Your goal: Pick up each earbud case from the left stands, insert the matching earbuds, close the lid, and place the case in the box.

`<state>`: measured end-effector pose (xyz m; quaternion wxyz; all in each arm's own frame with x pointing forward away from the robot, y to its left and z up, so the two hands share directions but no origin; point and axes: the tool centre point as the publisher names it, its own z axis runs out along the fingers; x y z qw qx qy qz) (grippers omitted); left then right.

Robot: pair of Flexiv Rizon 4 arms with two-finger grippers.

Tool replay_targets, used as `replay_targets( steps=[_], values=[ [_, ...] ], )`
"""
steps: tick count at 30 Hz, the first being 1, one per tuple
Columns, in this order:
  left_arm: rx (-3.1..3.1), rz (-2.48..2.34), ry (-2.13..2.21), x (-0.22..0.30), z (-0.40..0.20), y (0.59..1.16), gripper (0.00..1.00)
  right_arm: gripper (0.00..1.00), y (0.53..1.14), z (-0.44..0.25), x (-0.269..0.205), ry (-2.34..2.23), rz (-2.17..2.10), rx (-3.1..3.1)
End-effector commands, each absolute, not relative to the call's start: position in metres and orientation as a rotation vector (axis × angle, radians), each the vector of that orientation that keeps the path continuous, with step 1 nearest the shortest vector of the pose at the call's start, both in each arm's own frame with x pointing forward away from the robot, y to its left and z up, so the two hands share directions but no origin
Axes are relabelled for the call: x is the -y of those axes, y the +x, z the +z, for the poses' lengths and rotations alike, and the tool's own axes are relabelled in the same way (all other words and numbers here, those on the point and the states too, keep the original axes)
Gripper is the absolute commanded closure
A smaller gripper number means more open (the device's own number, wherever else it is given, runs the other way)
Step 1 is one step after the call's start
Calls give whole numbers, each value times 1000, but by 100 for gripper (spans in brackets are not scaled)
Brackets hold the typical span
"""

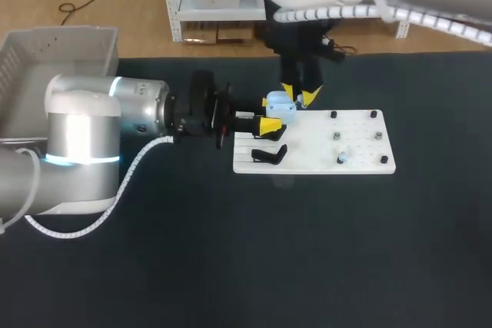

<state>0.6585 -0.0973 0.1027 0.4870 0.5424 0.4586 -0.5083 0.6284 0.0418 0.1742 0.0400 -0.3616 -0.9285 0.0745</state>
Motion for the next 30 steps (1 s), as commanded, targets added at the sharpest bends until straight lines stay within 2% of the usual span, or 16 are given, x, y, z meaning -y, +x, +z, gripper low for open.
replay_targets(
  steps=[1,30],
  values=[
    [-1107,-1235,1316,98,101,658,100,100,635,173,-46,-1143,250,2825],
    [-1059,-1228,1344,104,99,655,100,100,633,162,-49,-1151,195,2855]
  ],
)
